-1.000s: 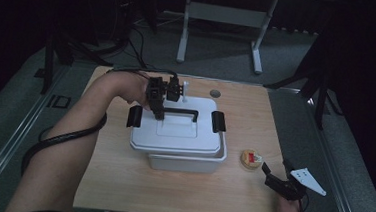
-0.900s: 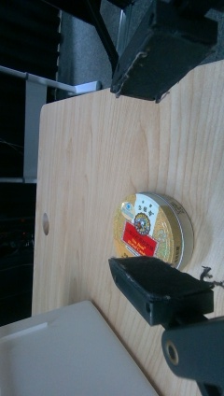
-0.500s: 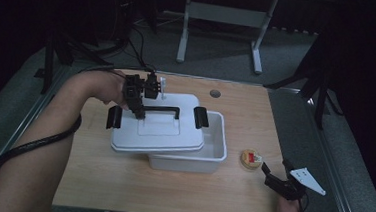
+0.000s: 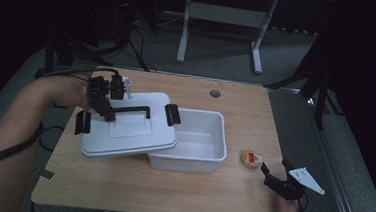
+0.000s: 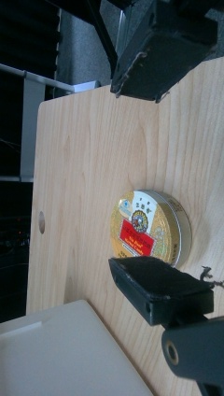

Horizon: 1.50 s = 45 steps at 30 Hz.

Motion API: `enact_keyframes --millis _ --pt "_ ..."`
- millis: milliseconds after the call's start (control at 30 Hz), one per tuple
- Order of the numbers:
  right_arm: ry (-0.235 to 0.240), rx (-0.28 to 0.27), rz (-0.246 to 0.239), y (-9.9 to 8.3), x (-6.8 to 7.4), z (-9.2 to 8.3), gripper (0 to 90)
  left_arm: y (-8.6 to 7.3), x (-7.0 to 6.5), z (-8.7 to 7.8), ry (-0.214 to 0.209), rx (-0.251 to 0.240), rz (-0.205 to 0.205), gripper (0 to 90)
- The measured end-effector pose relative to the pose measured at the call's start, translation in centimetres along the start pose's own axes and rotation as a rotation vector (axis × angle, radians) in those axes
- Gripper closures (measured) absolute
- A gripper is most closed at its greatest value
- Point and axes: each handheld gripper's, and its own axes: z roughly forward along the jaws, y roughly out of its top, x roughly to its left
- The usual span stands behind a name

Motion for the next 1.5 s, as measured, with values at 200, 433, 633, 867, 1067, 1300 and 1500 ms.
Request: enact_keyframes --millis 200,433,633,867,1067,1300,1500 --pt "0.000 0.005 -0.002 0.0 0.1 0.0 13.6 -3.8 0.2 0.7 -0.008 0.024 -0.077 83.4" --pt "-0.004 0.012 -0.005 0.0 0.1 0.1 13.6 -8.1 0.3 1.9 -0.030 0.021 -0.155 83.4" --pt "-0.007 0.016 -0.009 0.1 0.2 0.1 13.6 -10.5 0.4 3.2 -0.040 0.001 -0.199 83.4" --pt "-0.008 0.018 -0.010 0.1 0.2 0.2 13.6 -11.5 0.9 6.0 -0.080 -0.012 -0.217 83.4" --pt "-0.007 0.017 -0.014 0.1 0.2 0.1 13.6 -11.6 1.5 8.7 -0.105 -0.032 -0.233 83.4" --pt "-0.005 0.016 -0.019 0.1 0.3 0.1 13.6 -11.3 2.2 11.6 -0.115 -0.034 -0.249 83.4" --pt "-0.004 0.020 -0.024 0.1 0.3 0.1 13.6 -11.2 2.4 13.7 -0.142 -0.029 -0.260 83.3"
